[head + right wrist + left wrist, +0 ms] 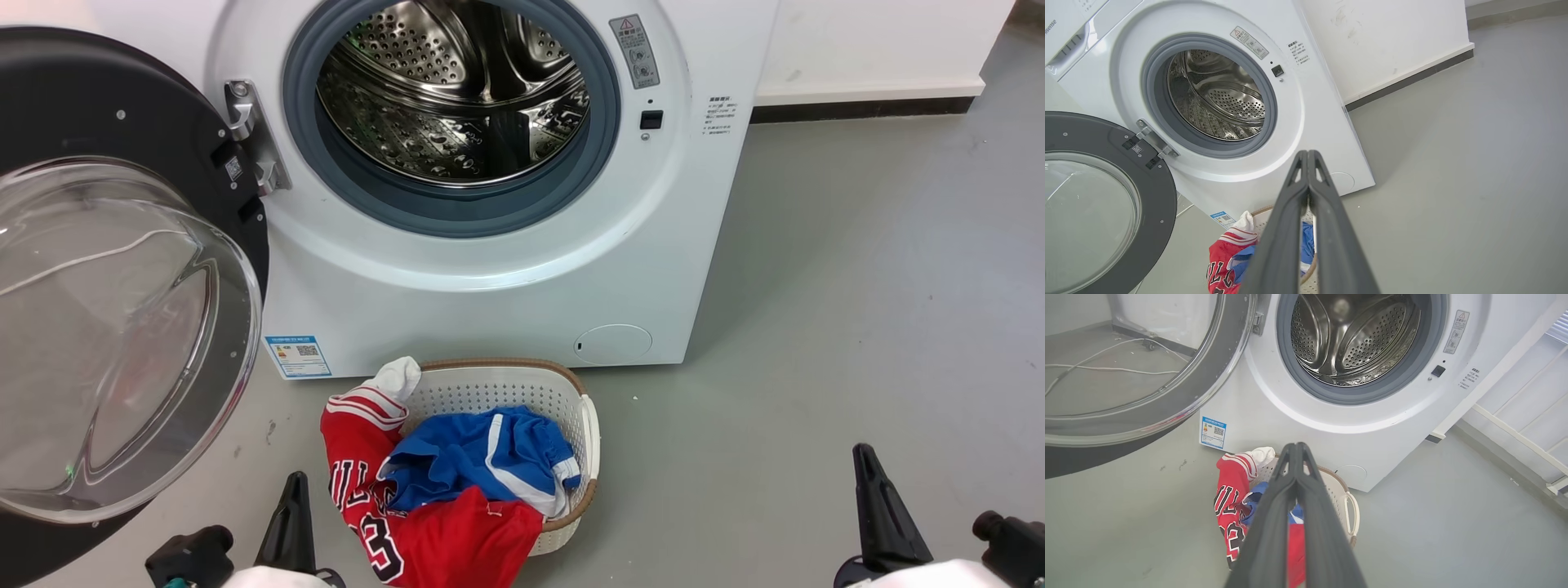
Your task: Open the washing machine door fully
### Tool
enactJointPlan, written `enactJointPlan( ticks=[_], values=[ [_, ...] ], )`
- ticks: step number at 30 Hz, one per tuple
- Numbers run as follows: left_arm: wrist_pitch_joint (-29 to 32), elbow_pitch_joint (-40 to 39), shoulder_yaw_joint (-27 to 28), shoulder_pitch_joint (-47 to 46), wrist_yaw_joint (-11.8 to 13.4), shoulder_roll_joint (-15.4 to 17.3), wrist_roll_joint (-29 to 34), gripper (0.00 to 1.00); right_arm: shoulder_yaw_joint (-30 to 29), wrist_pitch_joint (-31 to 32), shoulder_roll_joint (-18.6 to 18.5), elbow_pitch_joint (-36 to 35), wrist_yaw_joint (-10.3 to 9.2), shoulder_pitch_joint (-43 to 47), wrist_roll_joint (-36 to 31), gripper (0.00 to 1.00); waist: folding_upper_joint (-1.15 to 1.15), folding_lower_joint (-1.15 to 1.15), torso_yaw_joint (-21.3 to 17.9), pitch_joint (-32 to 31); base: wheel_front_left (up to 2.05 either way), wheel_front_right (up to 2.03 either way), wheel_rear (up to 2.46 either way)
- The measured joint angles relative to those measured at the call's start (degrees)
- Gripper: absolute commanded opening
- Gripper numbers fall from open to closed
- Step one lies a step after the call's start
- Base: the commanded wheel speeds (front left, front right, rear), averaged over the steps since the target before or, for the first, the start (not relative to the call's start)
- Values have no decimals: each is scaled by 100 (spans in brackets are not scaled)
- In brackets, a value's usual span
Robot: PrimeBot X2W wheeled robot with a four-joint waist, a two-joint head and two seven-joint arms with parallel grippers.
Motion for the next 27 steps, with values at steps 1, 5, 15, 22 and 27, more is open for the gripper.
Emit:
enactJointPlan(
  ticks=[1,5,15,22,27],
  values=[
    [33,7,8,-5,-2,0,-102,0,0,8,-5,12,0,-24,101,0,0,0,3,1,0,0,0],
    [116,36,41,-72,-49,1,-500,0,-3,96,-21,53,0,-80,494,0,0,0,15,3,0,0,0],
    [385,115,152,-240,-137,1,-1580,0,-27,310,-57,191,-1,-277,1564,0,0,0,49,12,0,0,0],
    [501,151,192,-351,-192,0,-2145,0,-48,438,-73,248,-1,-404,2126,0,0,0,70,16,0,0,0],
    [602,183,226,-407,-213,0,-2527,0,-68,519,-80,305,-1,-487,2501,0,0,1,84,20,0,0,0]
  ],
)
